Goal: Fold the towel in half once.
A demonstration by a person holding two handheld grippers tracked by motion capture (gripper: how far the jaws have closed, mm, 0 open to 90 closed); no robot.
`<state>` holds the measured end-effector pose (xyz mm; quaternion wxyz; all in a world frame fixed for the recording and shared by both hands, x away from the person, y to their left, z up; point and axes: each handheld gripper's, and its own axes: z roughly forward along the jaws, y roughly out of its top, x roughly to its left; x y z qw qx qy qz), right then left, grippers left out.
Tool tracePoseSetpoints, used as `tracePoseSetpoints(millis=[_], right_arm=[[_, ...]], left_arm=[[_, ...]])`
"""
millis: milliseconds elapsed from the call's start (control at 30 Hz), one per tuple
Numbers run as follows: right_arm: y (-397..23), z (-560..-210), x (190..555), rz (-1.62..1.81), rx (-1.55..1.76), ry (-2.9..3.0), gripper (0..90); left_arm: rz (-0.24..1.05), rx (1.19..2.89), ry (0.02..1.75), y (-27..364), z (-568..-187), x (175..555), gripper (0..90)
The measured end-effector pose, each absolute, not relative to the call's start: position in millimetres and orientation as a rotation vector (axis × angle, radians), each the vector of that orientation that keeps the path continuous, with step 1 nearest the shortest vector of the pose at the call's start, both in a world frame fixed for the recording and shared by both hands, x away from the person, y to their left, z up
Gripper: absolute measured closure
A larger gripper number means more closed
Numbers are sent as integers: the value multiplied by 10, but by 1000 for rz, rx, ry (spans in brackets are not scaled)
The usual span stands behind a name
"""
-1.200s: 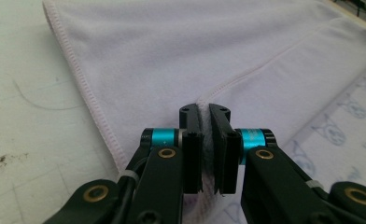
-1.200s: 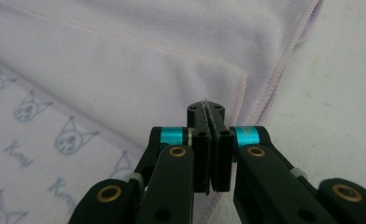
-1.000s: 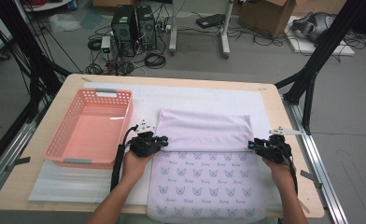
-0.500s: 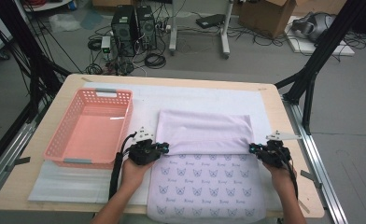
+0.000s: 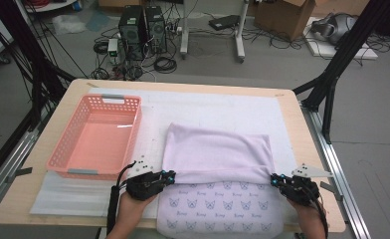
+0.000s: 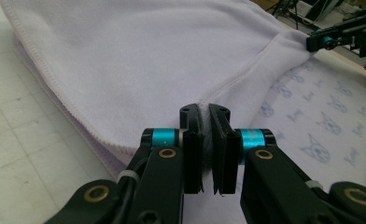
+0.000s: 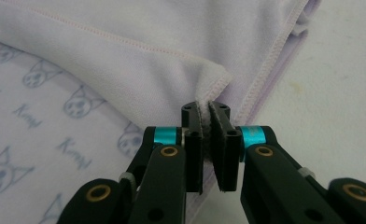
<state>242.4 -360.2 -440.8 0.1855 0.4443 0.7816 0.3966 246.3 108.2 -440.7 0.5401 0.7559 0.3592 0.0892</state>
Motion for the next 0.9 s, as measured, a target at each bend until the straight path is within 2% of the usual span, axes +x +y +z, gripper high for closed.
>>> tracePoseSetpoints(millis=[133,200,233,267,300,333,433,533,567,667,700,733,767,800,900], right_arm=[[-3624,-4369,2297,1129,1248,2205,838],[-3633,-4365,2261,1137,1254,2214,786],[-3631,-4358,2251,1146,1260,2212,719],[-3625,-4345,2239,1147,1270,2198,666],[-3620,-4332,2238,1160,1264,2185,617],[-3609,-4316,2235,1173,1266,2171,579],[-3550,-4296,2263,1201,1239,2156,507],[-3471,-4325,2349,1205,1229,2173,482],[-3442,-4350,2390,1188,1231,2180,482],[-3391,-4453,2513,1107,1275,2211,524],[-3385,-4479,2524,1103,1285,2206,591],[-3395,-4481,2517,1112,1276,2203,724],[-3410,-4465,2503,1123,1285,2215,820],[-3425,-4448,2480,1134,1273,2219,864],[-3447,-4384,2347,1146,1243,2231,873]], left_arm=[[200,1800,847,1100,-4415,2360,838],[204,1809,846,1099,-4433,2326,829],[214,1819,843,1090,-4442,2318,810],[255,1831,847,1080,-4447,2311,748],[289,1834,853,1072,-4453,2307,645],[299,1839,851,1067,-4458,2307,594],[252,1872,847,1030,-4487,2347,507],[217,1908,851,974,-4530,2379,504],[213,1921,857,951,-4548,2386,531],[237,1947,885,922,-4557,2391,724],[229,1945,888,923,-4556,2390,786],[226,1947,885,928,-4553,2385,826],[225,1941,884,927,-4544,2372,837],[220,1937,874,933,-4529,2358,843],[203,1899,836,971,-4455,2282,845]])
